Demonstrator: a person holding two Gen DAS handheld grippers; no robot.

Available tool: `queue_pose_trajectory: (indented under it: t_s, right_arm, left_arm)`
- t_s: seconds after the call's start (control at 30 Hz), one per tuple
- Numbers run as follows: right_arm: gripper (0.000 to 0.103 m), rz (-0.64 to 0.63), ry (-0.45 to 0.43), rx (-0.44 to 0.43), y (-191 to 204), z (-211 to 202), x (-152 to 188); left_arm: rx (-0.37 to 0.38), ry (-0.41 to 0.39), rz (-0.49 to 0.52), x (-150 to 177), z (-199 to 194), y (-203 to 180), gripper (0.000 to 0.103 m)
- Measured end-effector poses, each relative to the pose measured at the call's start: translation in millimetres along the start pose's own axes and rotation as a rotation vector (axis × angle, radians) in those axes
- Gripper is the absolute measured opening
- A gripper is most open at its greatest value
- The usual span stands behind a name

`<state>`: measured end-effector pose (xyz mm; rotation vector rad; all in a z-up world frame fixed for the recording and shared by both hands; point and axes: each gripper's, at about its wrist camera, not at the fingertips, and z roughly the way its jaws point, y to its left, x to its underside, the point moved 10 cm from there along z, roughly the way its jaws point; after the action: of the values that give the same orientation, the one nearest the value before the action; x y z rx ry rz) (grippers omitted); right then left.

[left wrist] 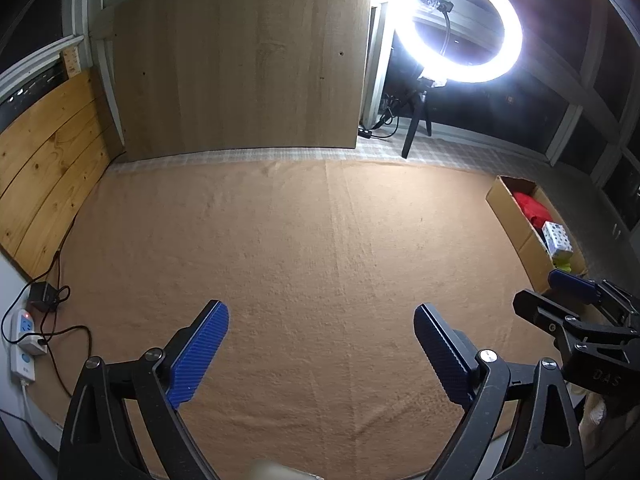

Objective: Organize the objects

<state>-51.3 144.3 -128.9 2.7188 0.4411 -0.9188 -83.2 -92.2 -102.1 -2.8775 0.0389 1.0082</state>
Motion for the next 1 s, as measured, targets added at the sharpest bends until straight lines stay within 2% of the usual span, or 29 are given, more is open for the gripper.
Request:
queue_pose_trajectory:
  t_s: [1.0]
  right_arm:
    - [0.074, 0.038, 0.024, 0.003, -11.3, 8.4, 1.3]
  left_arm:
    - [0.000, 0.016, 0.005, -0.9, 10.9, -4.8, 0.097]
